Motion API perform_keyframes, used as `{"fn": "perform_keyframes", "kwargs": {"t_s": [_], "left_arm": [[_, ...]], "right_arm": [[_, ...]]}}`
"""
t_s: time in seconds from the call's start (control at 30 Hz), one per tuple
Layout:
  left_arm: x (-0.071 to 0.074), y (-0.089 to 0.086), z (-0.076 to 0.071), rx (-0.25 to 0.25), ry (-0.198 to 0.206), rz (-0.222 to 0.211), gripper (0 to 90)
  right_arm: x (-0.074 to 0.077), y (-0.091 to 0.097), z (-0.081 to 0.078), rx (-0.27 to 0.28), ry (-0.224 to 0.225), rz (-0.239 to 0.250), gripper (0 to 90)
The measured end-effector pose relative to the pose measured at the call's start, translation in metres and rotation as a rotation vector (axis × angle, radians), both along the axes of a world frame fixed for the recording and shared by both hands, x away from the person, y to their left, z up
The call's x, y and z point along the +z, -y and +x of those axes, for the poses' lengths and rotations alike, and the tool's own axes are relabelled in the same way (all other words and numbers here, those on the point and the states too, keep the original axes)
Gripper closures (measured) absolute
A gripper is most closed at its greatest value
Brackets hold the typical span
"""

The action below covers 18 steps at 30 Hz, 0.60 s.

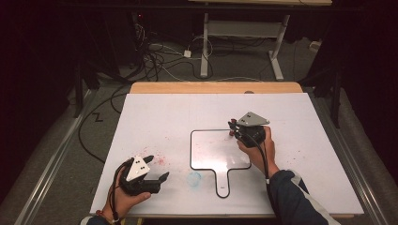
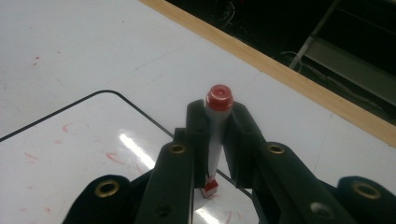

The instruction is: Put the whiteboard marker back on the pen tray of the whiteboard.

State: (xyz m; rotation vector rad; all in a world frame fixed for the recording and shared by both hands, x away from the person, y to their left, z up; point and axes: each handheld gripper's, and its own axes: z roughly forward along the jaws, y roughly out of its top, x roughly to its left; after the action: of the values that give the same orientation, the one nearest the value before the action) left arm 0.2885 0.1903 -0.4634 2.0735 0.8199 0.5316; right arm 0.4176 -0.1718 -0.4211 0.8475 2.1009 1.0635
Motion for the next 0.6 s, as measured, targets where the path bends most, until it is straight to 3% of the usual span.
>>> {"fn": "perform_keyframes", "kwargs": {"t_s": [0.07, 0.13, 0.23, 0.3, 0.4, 0.5, 0.6], "left_arm": [[0.000, 0.001, 0.001, -0.001, 0.000, 0.002, 19.7], [0.000, 0.002, 0.001, -0.001, -0.002, 0.000, 19.7], [0.000, 0.002, 0.001, -0.006, -0.003, 0.004, 19.7], [-0.001, 0.002, 0.001, -0.007, -0.005, 0.005, 19.7], [-0.001, 0.002, 0.001, -0.008, -0.007, 0.006, 19.6], [-0.001, 0.002, 0.001, -0.006, -0.005, 0.006, 19.6], [0.000, 0.002, 0.001, -0.008, -0.004, 0.003, 19.6]], "right_arm": [[0.000, -0.003, -0.003, 0.021, 0.003, -0.006, 81.6], [0.000, -0.008, -0.008, 0.086, -0.031, 0.049, 81.6], [0.000, -0.016, -0.014, 0.122, -0.030, 0.035, 81.6], [0.001, -0.014, -0.014, 0.099, -0.010, -0.008, 81.6], [0.000, -0.002, -0.009, 0.016, 0.042, -0.096, 81.6], [0.000, 0.014, -0.002, -0.033, 0.042, -0.095, 81.6], [-0.001, 0.019, -0.001, -0.037, 0.049, -0.088, 81.5]]}}
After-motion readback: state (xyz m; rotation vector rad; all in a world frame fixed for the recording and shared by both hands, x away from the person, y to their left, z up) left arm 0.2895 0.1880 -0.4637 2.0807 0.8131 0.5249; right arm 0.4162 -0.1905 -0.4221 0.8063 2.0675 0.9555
